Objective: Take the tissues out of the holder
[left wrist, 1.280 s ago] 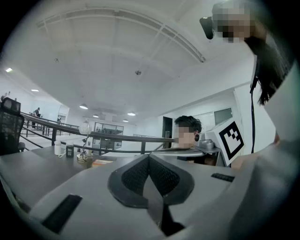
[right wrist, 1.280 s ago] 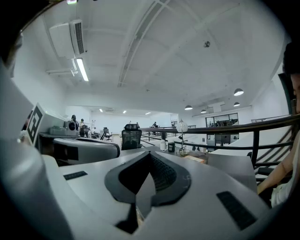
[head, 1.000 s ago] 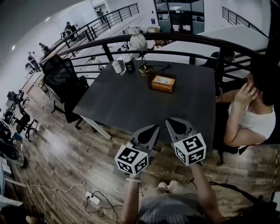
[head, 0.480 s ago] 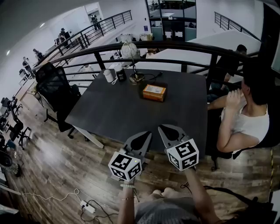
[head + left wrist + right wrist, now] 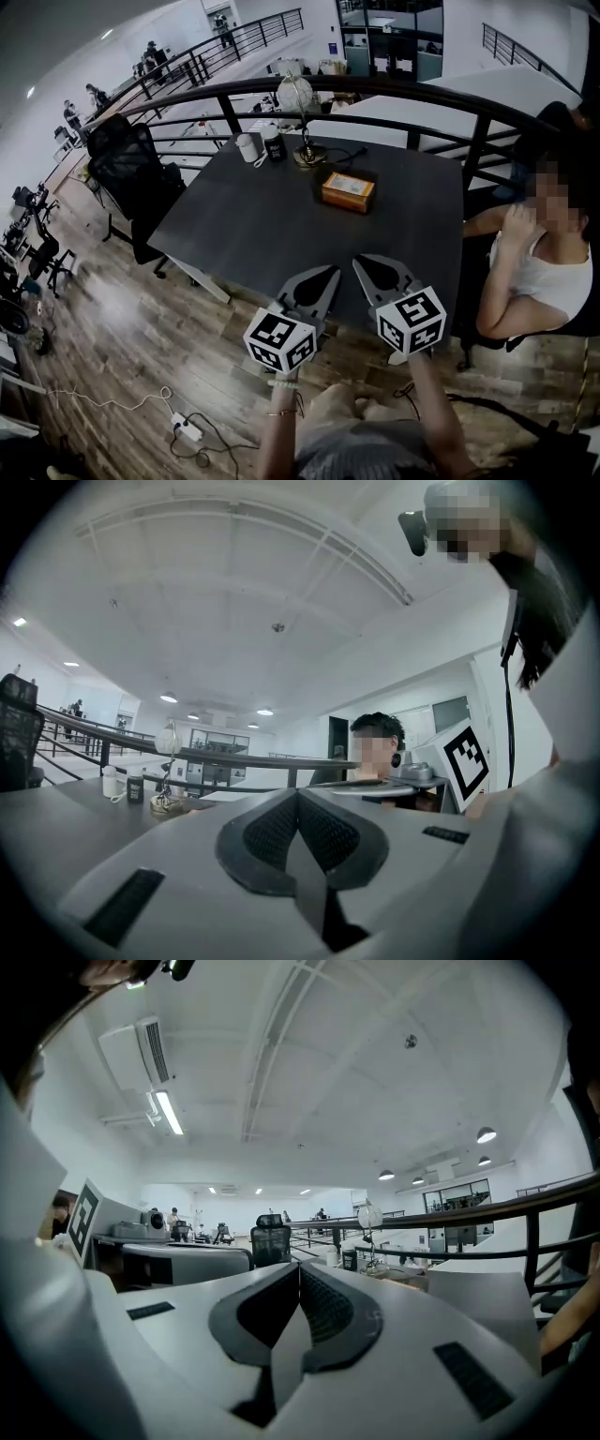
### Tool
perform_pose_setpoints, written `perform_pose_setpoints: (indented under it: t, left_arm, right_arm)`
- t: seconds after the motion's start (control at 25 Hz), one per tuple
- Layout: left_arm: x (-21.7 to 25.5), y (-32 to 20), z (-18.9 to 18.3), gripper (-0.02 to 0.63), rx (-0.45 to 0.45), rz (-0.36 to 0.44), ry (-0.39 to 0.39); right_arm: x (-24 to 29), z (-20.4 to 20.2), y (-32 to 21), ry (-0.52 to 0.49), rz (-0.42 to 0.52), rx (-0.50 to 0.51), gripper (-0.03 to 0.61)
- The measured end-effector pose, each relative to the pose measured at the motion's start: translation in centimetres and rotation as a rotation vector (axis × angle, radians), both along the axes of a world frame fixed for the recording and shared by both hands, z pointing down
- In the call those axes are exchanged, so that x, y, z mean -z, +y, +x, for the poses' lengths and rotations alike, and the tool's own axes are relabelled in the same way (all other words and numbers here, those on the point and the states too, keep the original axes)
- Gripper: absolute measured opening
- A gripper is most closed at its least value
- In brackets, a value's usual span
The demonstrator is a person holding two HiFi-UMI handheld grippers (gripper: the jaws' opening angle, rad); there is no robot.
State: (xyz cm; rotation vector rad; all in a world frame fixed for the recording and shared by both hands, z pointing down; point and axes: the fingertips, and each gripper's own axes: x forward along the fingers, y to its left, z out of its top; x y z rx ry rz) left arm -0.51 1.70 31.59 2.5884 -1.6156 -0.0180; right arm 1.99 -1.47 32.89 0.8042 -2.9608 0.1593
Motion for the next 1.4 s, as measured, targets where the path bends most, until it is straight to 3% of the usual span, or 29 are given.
perform_pose_setpoints:
  t: [0.28,0.88,1.4]
  left_arm:
    - [-0.7,-1.9,-2.9,0.008,0.022,-0.023,0.005]
    - [-0.8,-6.3,-10.0,0.008,-0.062,-0.033,0.007]
    - [-2.3,-10.0,-11.1,0.008,-0.142,-0.061,0.015]
  right_arm:
    - [-0.9,-3.1,-1.8,-0.006,-0.032,0.044,0.014]
    - [-0.3,-10.2,-6.5,-0.027,-0.023,-0.04,0.014]
    - [-1.4,-10.5,-9.9,0.011,-0.025,-0.104,0.014]
